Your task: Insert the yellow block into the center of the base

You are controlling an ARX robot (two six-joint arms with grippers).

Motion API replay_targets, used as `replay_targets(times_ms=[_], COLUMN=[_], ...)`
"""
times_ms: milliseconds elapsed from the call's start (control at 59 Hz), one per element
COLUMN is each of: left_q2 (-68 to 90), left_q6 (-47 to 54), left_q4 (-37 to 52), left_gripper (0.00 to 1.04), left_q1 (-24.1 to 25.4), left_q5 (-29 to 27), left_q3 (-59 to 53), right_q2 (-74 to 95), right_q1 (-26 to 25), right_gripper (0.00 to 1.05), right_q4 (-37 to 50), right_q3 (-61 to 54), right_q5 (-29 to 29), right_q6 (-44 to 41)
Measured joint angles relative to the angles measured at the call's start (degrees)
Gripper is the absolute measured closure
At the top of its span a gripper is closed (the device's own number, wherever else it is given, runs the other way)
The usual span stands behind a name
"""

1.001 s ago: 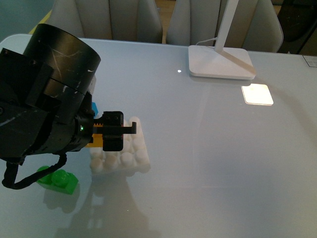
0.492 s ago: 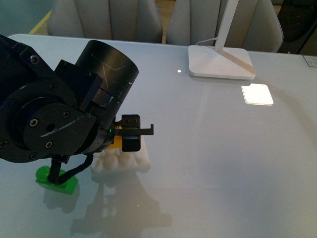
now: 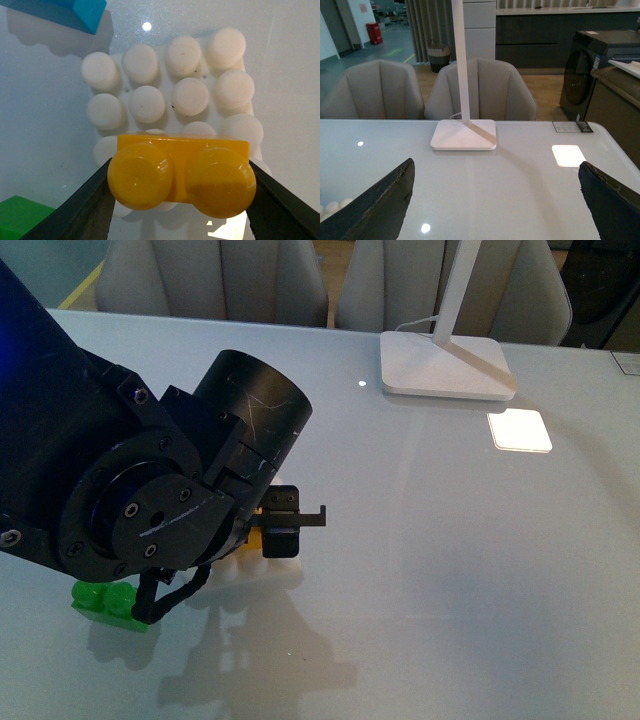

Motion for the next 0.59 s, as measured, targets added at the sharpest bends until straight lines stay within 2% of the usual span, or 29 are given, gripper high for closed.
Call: replay_targets(times_ms=[594], left_q2=[0.4], left_q6=[-0.7], left_q4=[-1.8], left_gripper=[0.42], left_q1=[0.0], left_q5=[-0.4], left_q3=[1.0], right_q2=[0.0], right_q1=[0.0], right_gripper=[0.09], right_q4=[0.0], right_q3=[0.0], right_q5=[0.0], right_q6=[0.0])
